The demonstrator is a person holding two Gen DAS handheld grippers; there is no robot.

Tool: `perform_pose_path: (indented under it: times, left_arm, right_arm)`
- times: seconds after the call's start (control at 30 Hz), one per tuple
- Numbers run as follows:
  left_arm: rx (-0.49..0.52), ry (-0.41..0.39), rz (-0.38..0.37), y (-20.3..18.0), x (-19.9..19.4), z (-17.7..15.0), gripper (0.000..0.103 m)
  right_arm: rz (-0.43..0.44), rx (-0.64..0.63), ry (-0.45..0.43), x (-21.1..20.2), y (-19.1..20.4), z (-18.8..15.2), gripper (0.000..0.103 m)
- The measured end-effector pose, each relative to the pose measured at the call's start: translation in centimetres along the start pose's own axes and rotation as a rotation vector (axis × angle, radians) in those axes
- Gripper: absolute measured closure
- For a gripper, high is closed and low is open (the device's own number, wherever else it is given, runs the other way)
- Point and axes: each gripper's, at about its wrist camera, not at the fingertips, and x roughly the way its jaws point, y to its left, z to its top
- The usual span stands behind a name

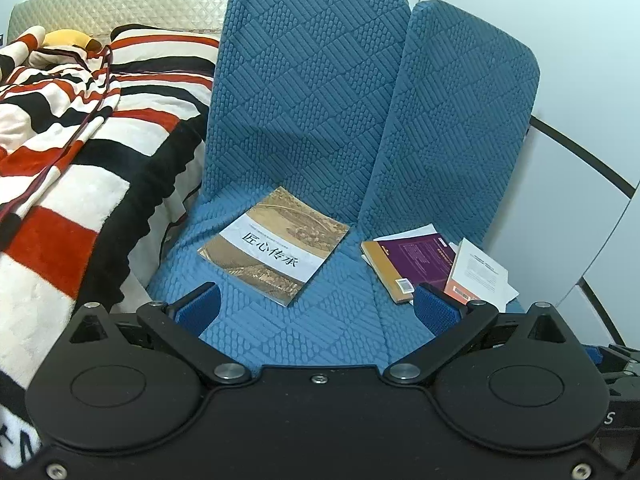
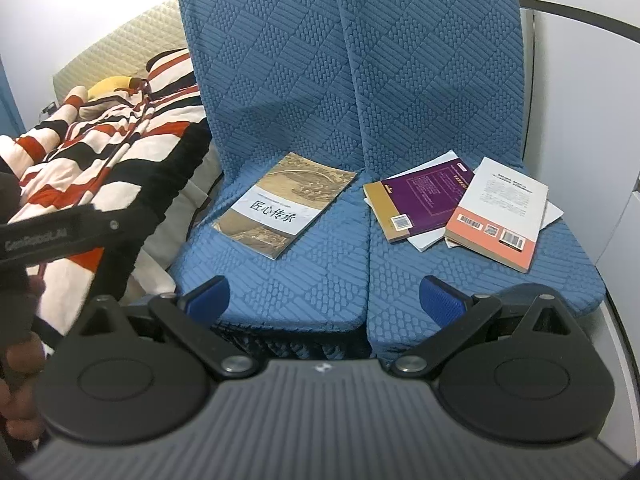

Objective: Organize objects

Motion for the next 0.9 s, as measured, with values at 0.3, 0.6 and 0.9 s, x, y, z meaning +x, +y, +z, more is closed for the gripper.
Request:
perform_pose_path:
  times: [0.3,0.6,0.9]
  left_arm:
    - [0.001,-0.010,0.005,0.1,3.1,1.1,0.000]
    - [0.004,-0.033,-0.022,-0.8,6.7,2.9,0.000]
    - [-0.010,-0.047,-0.018,-0.6,10.5,4.6,0.000]
  right_arm:
    - [0.011,-0.002,0.005,2.3,0.3,0.6,0.000]
    - [-0.015,0.009,-0.003,5.6,0.2,1.6,0.000]
    - [-0.027,0.031,-0.013,9.1,-0.6,2.9,0.000]
